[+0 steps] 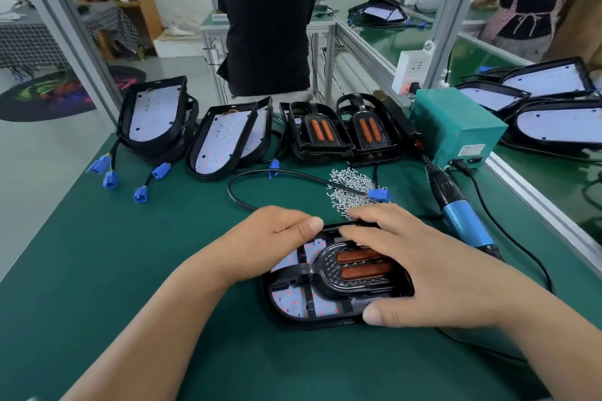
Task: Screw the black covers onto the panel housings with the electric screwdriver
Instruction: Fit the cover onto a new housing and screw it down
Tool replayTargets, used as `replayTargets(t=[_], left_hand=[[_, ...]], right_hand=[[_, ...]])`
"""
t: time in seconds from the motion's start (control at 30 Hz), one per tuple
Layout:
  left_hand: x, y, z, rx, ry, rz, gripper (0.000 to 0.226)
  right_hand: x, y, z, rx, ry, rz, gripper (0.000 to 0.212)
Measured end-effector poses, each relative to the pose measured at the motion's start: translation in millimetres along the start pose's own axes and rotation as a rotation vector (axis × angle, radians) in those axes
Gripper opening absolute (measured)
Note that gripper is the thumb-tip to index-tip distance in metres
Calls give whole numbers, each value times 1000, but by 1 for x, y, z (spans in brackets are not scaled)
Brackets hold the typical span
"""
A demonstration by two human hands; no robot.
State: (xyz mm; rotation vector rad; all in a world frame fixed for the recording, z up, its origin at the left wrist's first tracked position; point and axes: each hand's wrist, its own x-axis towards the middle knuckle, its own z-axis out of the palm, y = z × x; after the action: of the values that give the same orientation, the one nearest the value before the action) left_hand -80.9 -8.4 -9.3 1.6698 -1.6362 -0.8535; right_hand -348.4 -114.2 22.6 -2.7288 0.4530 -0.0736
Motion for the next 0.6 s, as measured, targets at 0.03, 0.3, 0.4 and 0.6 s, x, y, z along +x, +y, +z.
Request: replayTargets(t=[0.03,0.3,0.4,0.6], left_hand=[[0,0,0,-10,6,-6,59],[1,-2,-1,-131,-43,-96,76],[1,3,-2,-90,-19,-72,59],[4,3,-1,-111,-26,-87,54]], right_hand=[[2,1,0,-25,17,-14,97],[-3,-8,7,-147,147,-86,88],[-2,-12,5,-182,150,-90,87],[-8,-6,5,-104,93,-89,92]])
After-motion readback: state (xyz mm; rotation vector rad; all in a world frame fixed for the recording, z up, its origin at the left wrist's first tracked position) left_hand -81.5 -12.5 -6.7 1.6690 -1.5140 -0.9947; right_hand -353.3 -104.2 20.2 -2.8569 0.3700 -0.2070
